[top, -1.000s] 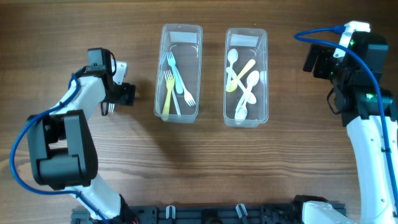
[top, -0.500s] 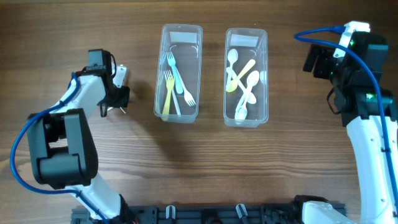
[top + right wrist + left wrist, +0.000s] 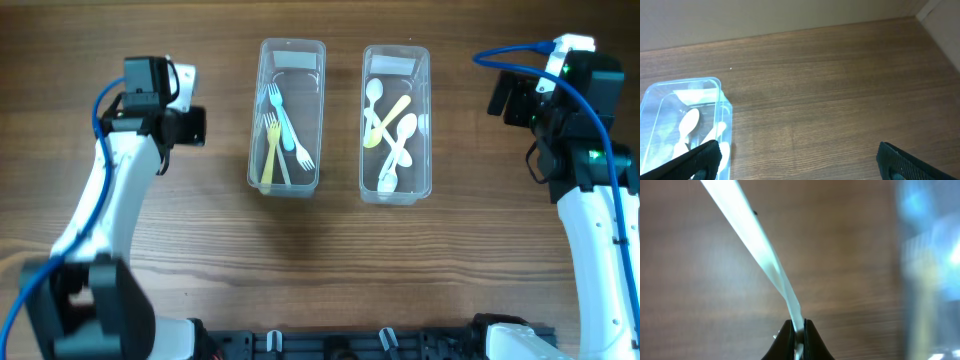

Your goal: Pack container

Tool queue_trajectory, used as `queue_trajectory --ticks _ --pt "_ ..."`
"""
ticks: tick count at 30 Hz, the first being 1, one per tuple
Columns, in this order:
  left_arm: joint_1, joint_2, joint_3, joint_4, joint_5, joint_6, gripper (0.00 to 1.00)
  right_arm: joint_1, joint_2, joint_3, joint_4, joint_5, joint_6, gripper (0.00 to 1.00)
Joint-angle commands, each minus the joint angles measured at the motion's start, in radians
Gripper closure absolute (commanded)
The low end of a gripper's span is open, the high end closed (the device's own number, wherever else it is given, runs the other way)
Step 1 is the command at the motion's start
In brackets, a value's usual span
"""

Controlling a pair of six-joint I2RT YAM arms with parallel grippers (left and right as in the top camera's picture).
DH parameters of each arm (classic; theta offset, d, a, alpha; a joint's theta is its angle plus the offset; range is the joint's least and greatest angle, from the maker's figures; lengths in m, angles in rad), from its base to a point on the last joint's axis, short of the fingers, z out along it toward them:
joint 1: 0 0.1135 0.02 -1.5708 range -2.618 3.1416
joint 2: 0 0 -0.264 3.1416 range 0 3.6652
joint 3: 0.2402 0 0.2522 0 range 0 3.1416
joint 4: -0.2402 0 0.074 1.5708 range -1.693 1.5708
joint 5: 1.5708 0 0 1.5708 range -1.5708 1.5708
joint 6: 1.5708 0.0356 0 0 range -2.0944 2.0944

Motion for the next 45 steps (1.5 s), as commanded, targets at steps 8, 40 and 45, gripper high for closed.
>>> queue_trajectory --ticks 8,40,45 --pt "-0.306 -0.213 0.055 0.077 0.145 -0.185 0.96 0.000 0.003 0.014 0.003 0.017 -0.009 0.00" --pt "0.133 -0.098 0.055 0.129 -0.106 -0.265 0.00 0.000 0.003 0.014 0.003 0.017 -0.009 0.00" --pt "0.133 -0.098 0.055 0.129 -0.106 -0.265 0.00 0.000 0.003 0.014 0.003 0.017 -0.009 0.00"
